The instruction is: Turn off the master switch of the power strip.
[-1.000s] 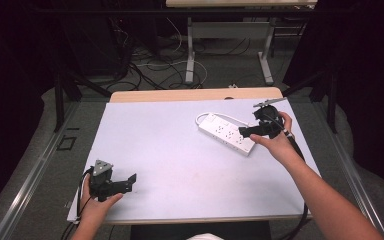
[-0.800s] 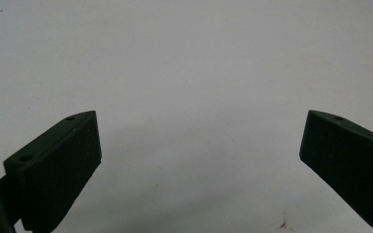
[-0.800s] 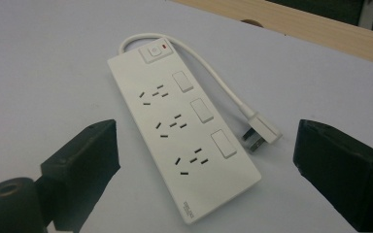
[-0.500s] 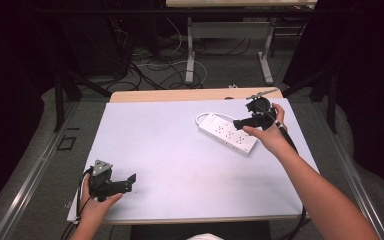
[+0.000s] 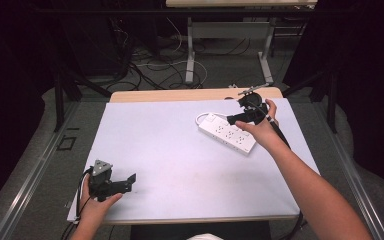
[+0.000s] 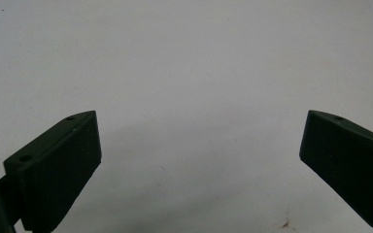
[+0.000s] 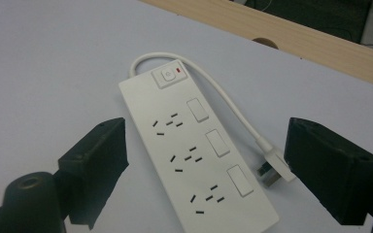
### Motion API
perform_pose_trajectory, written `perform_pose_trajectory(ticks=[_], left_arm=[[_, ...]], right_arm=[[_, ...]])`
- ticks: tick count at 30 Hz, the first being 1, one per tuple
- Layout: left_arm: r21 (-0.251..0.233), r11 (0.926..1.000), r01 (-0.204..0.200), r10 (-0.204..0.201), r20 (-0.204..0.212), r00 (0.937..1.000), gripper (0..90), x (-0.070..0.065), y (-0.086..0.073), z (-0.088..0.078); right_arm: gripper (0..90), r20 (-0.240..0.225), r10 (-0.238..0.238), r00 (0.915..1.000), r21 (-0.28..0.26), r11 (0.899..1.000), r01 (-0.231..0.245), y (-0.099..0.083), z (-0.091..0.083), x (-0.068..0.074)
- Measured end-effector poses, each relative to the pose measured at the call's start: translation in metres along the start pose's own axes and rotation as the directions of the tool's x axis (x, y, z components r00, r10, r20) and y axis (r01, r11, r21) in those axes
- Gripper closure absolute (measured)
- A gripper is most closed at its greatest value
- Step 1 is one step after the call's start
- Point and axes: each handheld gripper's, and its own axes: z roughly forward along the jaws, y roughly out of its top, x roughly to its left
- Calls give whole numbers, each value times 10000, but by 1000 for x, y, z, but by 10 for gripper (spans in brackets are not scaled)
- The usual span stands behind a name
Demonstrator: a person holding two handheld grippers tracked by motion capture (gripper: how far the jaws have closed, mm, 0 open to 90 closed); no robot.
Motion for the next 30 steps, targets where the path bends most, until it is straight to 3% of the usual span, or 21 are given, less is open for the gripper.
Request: perform_pose_trajectory(ticks=[10, 22, 25, 30], left_arm=[[-30, 10000, 33, -33, 18, 10000, 14, 1, 0, 0], [21, 10000, 27, -27, 40, 10000, 14, 1, 0, 1], [57, 10000, -25, 25, 31, 10000, 14, 1, 0, 0], [61, 10000, 15, -15, 20, 10000, 14, 1, 0, 1]], right_arm=[[178, -142, 69, 9999, -109, 9999, -71, 5, 9, -1], [252, -176, -218, 9996, -281, 9994, 213, 15, 18, 5], [252, -204, -481, 9986, -378, 9982, 473, 19, 22, 6], [285, -285, -427, 9987, -585, 9974, 410, 23, 29, 9]])
